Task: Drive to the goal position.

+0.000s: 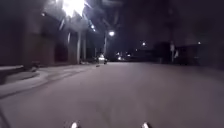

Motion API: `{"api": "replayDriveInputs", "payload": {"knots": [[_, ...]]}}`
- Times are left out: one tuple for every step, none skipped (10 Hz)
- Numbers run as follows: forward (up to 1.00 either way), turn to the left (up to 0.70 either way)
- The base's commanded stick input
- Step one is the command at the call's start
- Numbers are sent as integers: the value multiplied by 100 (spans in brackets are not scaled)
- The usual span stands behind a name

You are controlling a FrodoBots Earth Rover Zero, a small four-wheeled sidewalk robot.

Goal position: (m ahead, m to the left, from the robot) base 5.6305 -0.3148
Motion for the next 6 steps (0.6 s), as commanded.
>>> {"api": "replayDriveInputs", "payload": {"knots": [[50, 0], [50, 0], [50, 0], [50, 0], [50, 0], [50, 0]]}}
